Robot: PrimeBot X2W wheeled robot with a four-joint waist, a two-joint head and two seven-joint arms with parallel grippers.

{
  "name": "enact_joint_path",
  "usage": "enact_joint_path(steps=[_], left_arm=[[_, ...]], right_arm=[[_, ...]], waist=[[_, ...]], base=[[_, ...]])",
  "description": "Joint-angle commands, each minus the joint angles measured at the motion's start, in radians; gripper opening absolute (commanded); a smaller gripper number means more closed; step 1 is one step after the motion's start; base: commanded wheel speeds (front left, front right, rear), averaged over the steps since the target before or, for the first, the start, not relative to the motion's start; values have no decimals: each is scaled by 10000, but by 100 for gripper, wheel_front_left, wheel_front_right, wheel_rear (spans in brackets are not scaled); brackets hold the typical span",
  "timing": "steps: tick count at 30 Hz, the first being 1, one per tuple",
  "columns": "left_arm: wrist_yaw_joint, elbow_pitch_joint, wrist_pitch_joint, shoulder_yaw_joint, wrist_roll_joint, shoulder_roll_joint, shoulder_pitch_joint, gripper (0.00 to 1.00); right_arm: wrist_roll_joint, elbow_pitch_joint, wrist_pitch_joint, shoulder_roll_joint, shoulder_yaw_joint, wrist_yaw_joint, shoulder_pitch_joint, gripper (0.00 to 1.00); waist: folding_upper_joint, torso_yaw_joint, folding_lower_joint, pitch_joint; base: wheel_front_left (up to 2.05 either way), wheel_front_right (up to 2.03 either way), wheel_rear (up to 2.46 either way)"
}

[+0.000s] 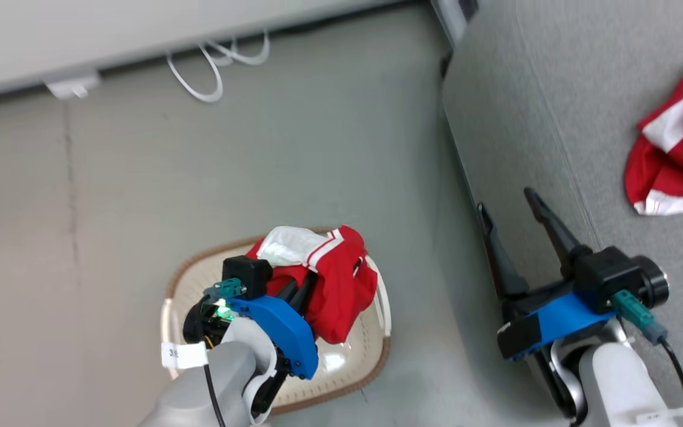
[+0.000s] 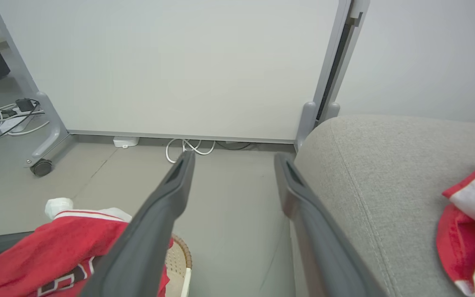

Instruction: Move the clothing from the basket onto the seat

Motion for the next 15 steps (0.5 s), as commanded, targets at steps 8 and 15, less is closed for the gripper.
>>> enact_joint_path(steps=[8, 15], left_arm=[[-19, -576, -351, -506, 52, -100, -287, 0], [-19, -928, -400, -831, 285, -222, -817, 0]], right_arm=[[68, -35, 418, -110, 93, 1, 1023, 100], [196, -166, 730, -132, 203, 1, 1708, 100]], waist=[[-1, 1099, 2, -2590], [-1, 1338, 2, -3454]], base=[[0, 0, 0], [0, 0, 0]])
